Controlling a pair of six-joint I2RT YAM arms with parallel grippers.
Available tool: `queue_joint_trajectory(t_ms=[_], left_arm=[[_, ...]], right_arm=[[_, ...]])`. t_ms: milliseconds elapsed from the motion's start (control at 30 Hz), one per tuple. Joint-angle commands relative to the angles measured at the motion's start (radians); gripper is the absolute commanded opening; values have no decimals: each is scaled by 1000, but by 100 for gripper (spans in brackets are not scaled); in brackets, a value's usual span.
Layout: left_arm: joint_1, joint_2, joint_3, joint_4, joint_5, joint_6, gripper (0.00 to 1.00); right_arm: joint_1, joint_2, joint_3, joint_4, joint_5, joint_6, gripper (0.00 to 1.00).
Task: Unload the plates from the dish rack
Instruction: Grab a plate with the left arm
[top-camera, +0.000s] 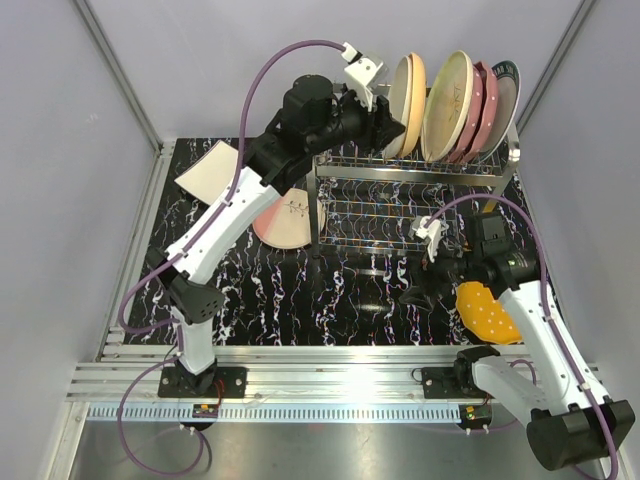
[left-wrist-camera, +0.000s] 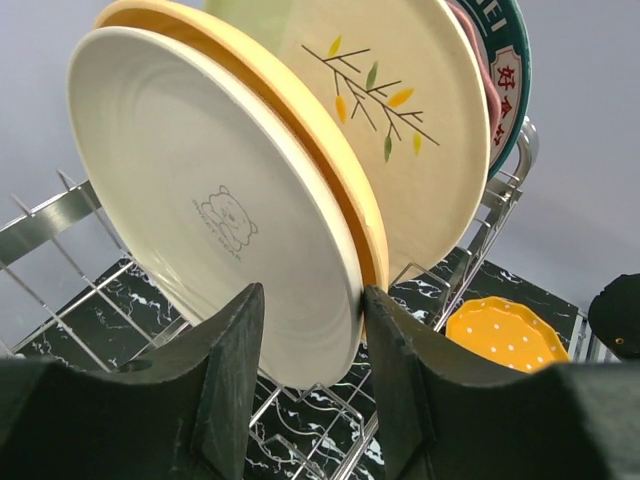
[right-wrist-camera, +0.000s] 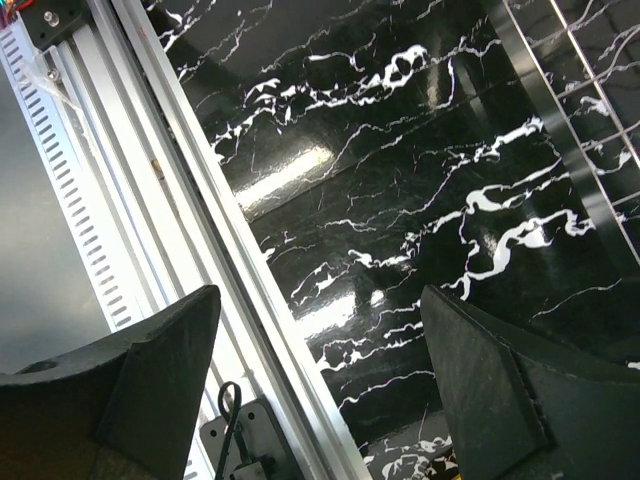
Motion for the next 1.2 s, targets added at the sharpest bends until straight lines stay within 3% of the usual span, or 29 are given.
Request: queue_joint_trajectory(t_ms=[0,367,533,767,833,1167], left_arm=[[6,20,54,37,2,30,44],[4,47,49,53,33,24,41],[6,49,39,56,19,35,35],[7,50,29,73,34,18,14],[12,44,28,91,49,0,1],[69,-42,-79,303,157,-230,0]], right_arm=[[-6,-39,-7,38,-44,-23,89],[-19,-61,-13,44,-37,-19,89],[-25,-67,-16,44,-37,-18,89],[-34,-72,-16,46,-37,-16,89],[-32,-73,-16,46,-37,-16,89],[-43,-85,-19,46,-38,-13,89]])
